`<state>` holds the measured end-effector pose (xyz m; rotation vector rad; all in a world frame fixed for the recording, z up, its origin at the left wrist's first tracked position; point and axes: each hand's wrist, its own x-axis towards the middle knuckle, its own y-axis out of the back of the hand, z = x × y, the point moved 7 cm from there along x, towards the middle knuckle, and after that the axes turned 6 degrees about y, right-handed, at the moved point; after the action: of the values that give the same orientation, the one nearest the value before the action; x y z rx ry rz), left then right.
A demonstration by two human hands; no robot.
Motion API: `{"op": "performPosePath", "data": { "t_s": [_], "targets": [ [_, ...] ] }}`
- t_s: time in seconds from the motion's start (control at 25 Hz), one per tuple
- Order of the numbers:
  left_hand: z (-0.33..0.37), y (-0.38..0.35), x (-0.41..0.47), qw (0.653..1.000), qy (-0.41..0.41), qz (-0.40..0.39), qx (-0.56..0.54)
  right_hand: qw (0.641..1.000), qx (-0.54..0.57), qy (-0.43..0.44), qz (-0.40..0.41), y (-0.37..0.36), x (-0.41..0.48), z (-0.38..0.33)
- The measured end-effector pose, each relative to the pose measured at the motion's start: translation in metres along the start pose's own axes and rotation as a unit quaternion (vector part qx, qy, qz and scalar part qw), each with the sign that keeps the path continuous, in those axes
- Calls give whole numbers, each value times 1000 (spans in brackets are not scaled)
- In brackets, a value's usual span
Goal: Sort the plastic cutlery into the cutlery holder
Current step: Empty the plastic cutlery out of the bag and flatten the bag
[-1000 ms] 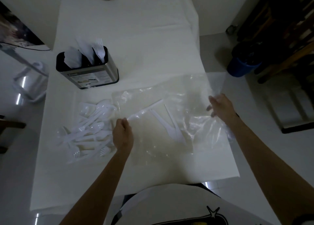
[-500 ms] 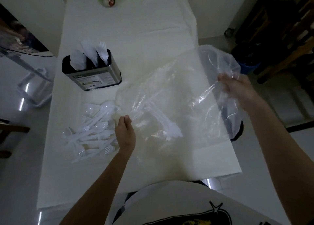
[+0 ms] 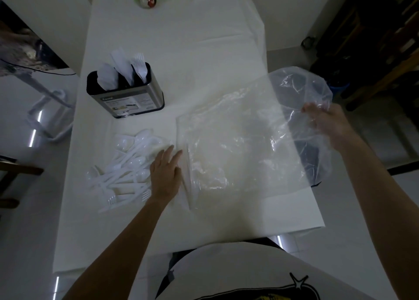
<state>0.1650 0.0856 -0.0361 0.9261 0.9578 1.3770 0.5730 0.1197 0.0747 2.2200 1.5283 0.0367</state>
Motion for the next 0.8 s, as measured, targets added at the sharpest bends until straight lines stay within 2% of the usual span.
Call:
{"op": "performPosePath", "data": {
  "t_s": [0.12,0.2,0.32,0.56,0.64,0.72,0.8],
  "targets": [
    [11,-18,5,991,-65,-90,75,1000,-25,-14,12,7,5,9],
    [14,-32,6,986,-45,-138,76,999,-36,-26,17,12,5,16],
    [21,-47,1,986,-11,-156,64,999,-38,-23,15,16,3,23],
    [12,-35,2,994,11,-63,86,998,-48,-34,17,17,-3,28],
    [3,-36,0,993,32,-59,94,998,-45,-34,15,17,-4,27],
    [0,-33,-2,993,67,-50,83,998,-38,-35,21,17,-4,27],
    [22,-17,-7,998,45,13,35,999,-35,-33,23,16,-3,26]
  ]
}}
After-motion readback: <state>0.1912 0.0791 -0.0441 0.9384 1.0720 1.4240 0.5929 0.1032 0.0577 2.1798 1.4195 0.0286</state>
